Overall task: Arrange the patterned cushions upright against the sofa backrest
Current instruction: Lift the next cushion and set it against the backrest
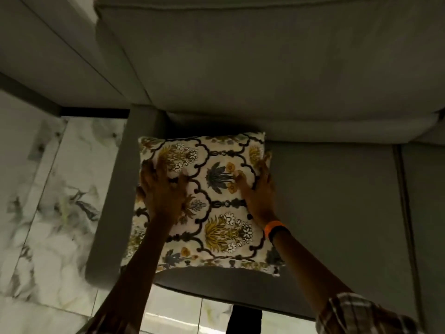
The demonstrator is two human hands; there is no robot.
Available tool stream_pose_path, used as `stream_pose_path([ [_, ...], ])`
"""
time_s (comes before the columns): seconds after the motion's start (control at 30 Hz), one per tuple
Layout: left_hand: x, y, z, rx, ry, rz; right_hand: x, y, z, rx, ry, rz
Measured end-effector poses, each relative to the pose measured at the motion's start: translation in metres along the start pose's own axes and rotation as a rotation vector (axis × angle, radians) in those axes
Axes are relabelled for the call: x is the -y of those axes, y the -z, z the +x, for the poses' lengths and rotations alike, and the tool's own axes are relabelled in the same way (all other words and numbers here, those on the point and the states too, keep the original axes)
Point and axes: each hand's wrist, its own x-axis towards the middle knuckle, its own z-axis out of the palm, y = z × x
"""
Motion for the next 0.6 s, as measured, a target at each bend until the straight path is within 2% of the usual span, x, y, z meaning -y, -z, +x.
stream_pose_path([
  [0.1, 0.034, 0.005, 0.015, 0.080, 0.286, -0.315, -0.023, -0.015, 0.013, -0.007, -0.124, 0.282],
  [0.17, 0.039, 0.010, 0.020, 0.130, 0.374, -0.497, -0.022, -0.012, 0.015, 0.029, -0.137, 0.316],
  [0.23, 0.032, 0.016, 0.022, 0.120, 0.415, -0.577, -0.010, 0.001, 0.011, 0.029, -0.105, 0.355],
  [0.3, 0.014, 0.021, 0.019, 0.078, 0.406, -0.598, -0.004, 0.022, 0.007, -0.025, -0.056, 0.373],
  [0.4, -0.037, 0.026, -0.002, 0.028, 0.273, -0.678, -0.007, 0.071, -0.002, -0.090, -0.020, 0.456],
  [0.6, -0.170, -0.039, -0.089, 0.223, 0.147, -0.791, -0.063, 0.236, -0.030, -0.155, -0.052, 0.426],
])
